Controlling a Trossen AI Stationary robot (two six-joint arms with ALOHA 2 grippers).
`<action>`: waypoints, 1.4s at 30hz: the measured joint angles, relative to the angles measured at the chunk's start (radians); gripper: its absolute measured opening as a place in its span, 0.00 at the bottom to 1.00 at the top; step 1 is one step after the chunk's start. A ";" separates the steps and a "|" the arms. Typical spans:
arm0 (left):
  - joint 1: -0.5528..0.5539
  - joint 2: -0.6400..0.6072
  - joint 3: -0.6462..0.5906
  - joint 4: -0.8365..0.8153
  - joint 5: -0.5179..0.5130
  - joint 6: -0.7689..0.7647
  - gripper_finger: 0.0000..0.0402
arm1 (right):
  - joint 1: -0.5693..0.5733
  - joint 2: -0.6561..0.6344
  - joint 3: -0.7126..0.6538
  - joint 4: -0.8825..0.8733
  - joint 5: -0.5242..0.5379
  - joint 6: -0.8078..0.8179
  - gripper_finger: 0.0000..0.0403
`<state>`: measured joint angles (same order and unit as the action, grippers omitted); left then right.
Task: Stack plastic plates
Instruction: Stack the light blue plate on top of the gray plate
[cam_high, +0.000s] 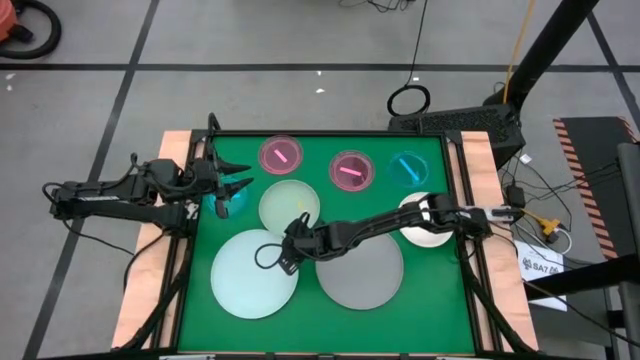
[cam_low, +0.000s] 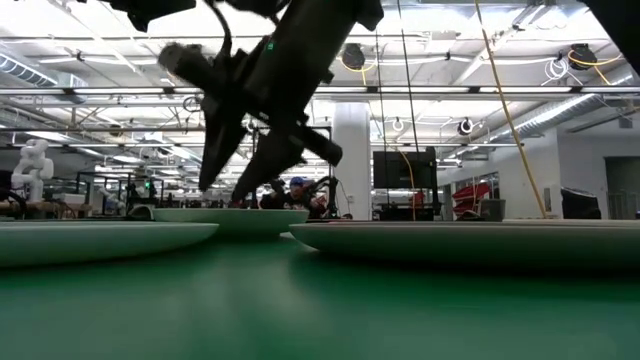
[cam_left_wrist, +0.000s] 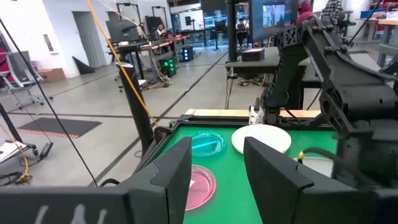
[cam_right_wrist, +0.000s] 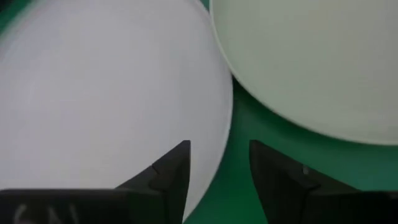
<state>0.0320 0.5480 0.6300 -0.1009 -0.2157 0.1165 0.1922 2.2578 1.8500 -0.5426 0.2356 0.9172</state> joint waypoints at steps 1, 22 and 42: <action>0.000 0.000 0.000 0.000 0.000 0.003 0.38 | 0.000 0.013 0.000 0.009 -0.001 0.004 0.40; 0.000 0.000 0.000 -0.003 -0.002 0.000 0.38 | 0.000 0.081 -0.001 0.128 -0.029 -0.003 0.26; 0.000 0.000 0.000 -0.004 -0.001 -0.020 0.38 | -0.009 0.079 -0.001 0.200 -0.076 0.055 0.01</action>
<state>0.0319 0.5484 0.6300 -0.1047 -0.2169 0.0963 0.1836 2.3363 1.8492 -0.3430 0.1597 0.9724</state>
